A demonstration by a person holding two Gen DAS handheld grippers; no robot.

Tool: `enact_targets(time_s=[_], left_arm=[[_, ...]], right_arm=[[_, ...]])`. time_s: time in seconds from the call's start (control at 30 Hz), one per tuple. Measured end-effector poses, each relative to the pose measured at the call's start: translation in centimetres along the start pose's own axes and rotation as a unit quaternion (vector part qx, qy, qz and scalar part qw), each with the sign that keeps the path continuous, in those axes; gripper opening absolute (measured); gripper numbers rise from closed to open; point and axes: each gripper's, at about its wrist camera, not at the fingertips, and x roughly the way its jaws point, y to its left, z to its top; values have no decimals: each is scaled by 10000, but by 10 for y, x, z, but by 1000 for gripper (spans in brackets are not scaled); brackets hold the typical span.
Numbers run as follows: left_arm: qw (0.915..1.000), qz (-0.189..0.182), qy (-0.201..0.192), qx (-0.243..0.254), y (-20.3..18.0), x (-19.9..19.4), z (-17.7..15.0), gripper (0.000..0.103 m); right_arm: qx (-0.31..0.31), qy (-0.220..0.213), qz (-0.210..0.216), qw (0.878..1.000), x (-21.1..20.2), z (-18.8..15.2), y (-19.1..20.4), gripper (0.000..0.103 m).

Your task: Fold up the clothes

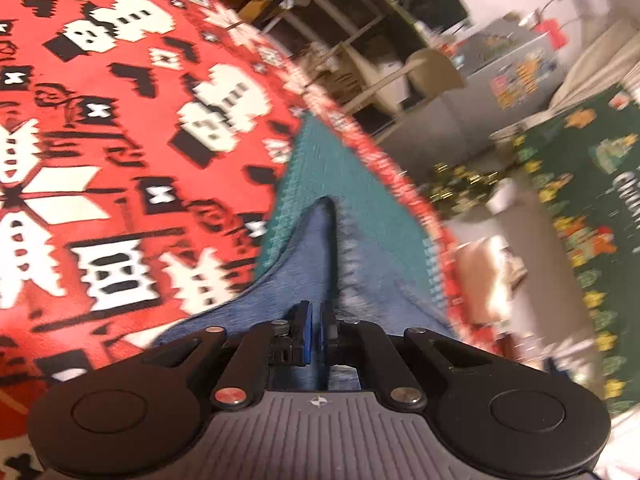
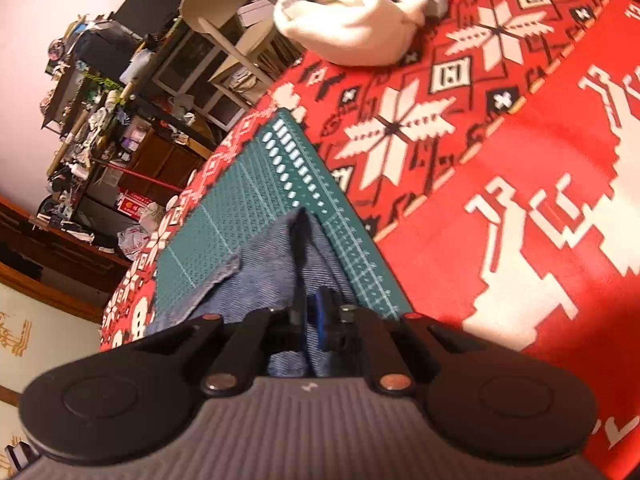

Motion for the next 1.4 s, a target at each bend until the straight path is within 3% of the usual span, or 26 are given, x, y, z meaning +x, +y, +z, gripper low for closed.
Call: enact_targets(time_s=[0.33, 0.5, 0.53, 0.63, 0.83, 0.97, 1.0, 1.03, 1.1, 1.27, 1.4], left_arm=[[9964, 827, -177, 44, 6, -31, -5, 3], [9928, 1133, -243, 302, 1, -44, -3, 3], [9919, 1195, -242, 370, -1, -46, -3, 3], [9892, 1341, -250, 544, -6, -55, 1, 2], [9906, 1162, -204, 699, -7, -76, 26, 10], [9910, 978, 78, 912, -3, -74, 39, 16], [9920, 877, 184, 894, 1, -71, 41, 21], [9921, 841, 269, 895, 3, -68, 42, 23], [9905, 847, 413, 997, 4, -60, 43, 25], [9845, 886, 625, 1376, -3, -42, 36, 25], [9805, 844, 721, 1624, -9, -33, 32, 28]], right_arm=[[-438, 114, -445, 9980, -15, -12, 6, 0], [-541, 96, -480, 9973, -28, -13, 11, 0], [-574, 93, -472, 9972, -30, -12, 12, 7], [-672, 83, -448, 9967, -35, -11, 17, 9], [-874, 69, -404, 9953, -46, -9, 26, 10], [-1176, 248, -454, 9917, -48, 3, 35, 10], [-1244, 291, -459, 9907, -49, 7, 36, 13], [-1312, 335, -464, 9897, -50, 10, 38, 24], [-1557, 430, -508, 9856, -51, 17, 42, 31], [-2194, 687, -680, 9708, -44, 23, 44, 31], [-2067, 964, -597, 9718, -28, 18, 36, 30]])
